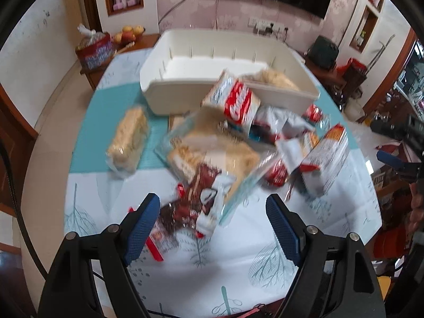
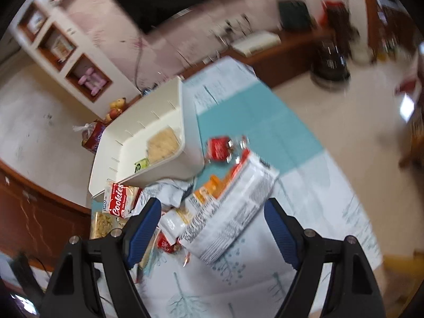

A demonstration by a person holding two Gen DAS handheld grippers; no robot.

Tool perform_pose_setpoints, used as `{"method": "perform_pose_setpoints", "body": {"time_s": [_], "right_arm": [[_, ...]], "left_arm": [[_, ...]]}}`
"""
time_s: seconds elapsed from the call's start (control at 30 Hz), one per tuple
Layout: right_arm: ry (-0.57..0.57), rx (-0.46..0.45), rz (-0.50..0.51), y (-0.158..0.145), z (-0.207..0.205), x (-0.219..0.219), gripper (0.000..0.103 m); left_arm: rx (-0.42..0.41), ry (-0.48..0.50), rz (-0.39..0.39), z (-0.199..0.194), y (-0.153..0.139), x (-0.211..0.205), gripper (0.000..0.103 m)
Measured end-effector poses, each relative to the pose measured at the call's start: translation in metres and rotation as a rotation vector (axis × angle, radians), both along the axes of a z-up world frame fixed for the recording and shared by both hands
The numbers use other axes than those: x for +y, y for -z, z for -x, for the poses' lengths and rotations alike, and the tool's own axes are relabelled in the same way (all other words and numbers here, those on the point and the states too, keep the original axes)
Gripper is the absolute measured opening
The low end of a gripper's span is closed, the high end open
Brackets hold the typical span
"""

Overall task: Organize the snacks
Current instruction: 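Move both tools back to the pile, rolling the right tool toward the white long packet, then grasp the brown chocolate packet with the left tool while the right grasps the white long packet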

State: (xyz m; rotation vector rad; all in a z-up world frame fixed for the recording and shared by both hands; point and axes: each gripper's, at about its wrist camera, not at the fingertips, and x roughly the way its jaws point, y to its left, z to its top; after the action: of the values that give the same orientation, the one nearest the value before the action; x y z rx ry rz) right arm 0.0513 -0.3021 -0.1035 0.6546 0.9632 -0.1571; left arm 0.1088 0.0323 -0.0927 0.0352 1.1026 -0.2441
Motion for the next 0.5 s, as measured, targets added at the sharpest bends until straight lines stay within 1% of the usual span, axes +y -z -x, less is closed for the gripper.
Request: {"method": "perform_pose_setpoints", "body": {"time_s": [0.03,0.37,0.5], "right_arm": [[0.007,0.015,-0.031,0.006,-0.002,-0.002,0.081],[0.051,0.132,-0.186,0.049,-0.018,-0.010,0.081],[0.076,0.169,-0.210,0.063,-0.025,-0.013,0.081]], "left_arm": [[0.009,0.002,-0.005,0.000,0.005,0.000,0.081],[0.083,0.019,-0.042,-0.019,0.046,-0.004,0.081],[0.097,0.033,-0.039,-0.024,0.054,-0.007,0.078]]}}
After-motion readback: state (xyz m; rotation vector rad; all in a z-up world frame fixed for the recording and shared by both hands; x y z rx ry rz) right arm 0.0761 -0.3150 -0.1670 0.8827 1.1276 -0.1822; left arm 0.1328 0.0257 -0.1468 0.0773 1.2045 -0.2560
